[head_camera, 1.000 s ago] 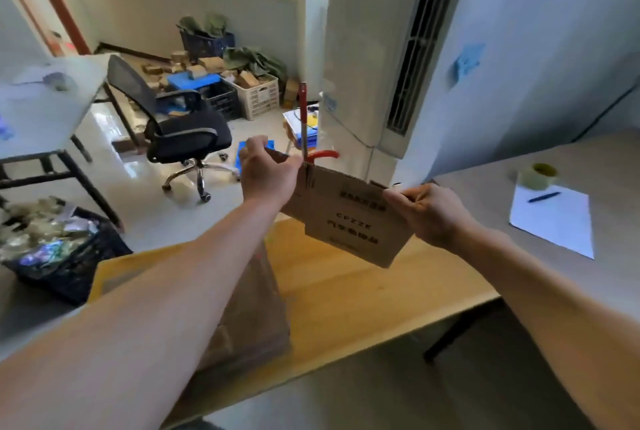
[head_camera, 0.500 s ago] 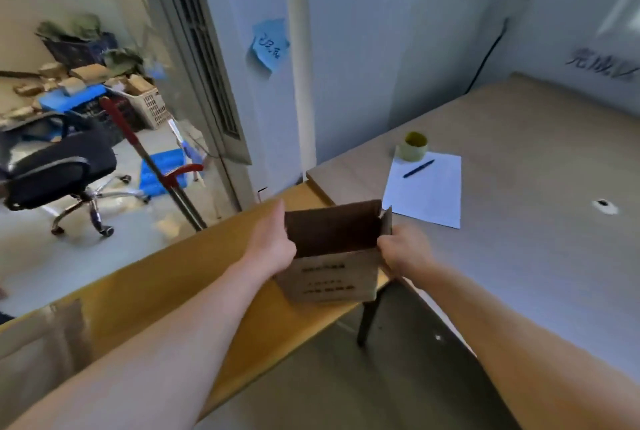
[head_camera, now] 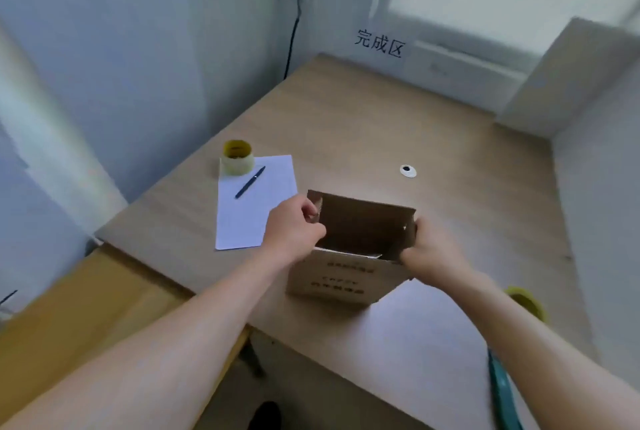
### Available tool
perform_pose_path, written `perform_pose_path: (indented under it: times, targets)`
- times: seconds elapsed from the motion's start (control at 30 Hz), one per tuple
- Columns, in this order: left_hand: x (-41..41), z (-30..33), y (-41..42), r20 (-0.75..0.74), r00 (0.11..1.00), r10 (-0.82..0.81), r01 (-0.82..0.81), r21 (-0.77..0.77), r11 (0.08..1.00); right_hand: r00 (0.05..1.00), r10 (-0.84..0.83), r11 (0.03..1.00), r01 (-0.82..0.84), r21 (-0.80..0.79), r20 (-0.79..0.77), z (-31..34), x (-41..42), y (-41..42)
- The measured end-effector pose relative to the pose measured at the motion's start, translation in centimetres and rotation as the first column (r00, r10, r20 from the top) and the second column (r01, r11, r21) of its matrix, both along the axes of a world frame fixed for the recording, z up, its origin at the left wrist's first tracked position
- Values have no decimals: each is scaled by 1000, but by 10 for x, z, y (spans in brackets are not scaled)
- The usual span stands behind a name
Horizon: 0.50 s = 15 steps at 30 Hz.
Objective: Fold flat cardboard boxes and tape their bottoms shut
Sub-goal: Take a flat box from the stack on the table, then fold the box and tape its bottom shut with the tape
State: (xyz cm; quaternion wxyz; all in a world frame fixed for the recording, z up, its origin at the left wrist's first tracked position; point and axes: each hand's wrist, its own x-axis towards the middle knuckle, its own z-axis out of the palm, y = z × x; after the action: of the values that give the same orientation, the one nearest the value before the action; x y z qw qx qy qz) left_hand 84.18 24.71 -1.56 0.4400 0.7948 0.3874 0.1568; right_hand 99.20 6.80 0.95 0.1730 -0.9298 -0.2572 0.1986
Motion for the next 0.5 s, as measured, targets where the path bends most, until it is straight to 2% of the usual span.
perform_pose_path:
  times: [0.07, 0.13, 0.17, 0.23, 0.27, 0.3, 0.33, 0.43, 0.5]
  targets:
    - [32, 3, 0, -39, 987, -159, 161, 53, 986, 994, -109, 994, 109, -8, -18, -3, 21, -9]
    - [48, 5, 3, -51, 953, -300, 300, -3, 954, 981, -189, 982, 187, -31, -44, -4, 35, -12]
    - [51, 6, 3, -59, 912, -406, 403, -57, 913, 978, -203, 979, 201, -42, -47, -4, 38, -12]
    - [46, 2, 1, -159, 749, -643, 641, -71, 764, 983, -181, 982, 179, -67, -22, -13, 37, -12]
    - [39, -3, 0, -226, 669, -708, 725, -10, 689, 992, -127, 989, 126, -76, -6, -17, 32, -9]
    - [32, -7, -1, -249, 639, -728, 762, 73, 644, 998, -67, 995, 66, -77, -7, -19, 26, -6]
    - [38, -15, 0, -228, 650, -725, 759, 145, 635, 998, -38, 998, 35, -58, -51, -24, 29, -4]
    - [45, -28, 0, 73, 829, -554, 507, 317, 801, 983, 35, 997, -22, 71, -183, -24, 26, -10]
    - [47, -38, -1, 147, 903, -403, 342, 319, 884, 976, 102, 992, -84, 99, -192, -33, 23, -21]
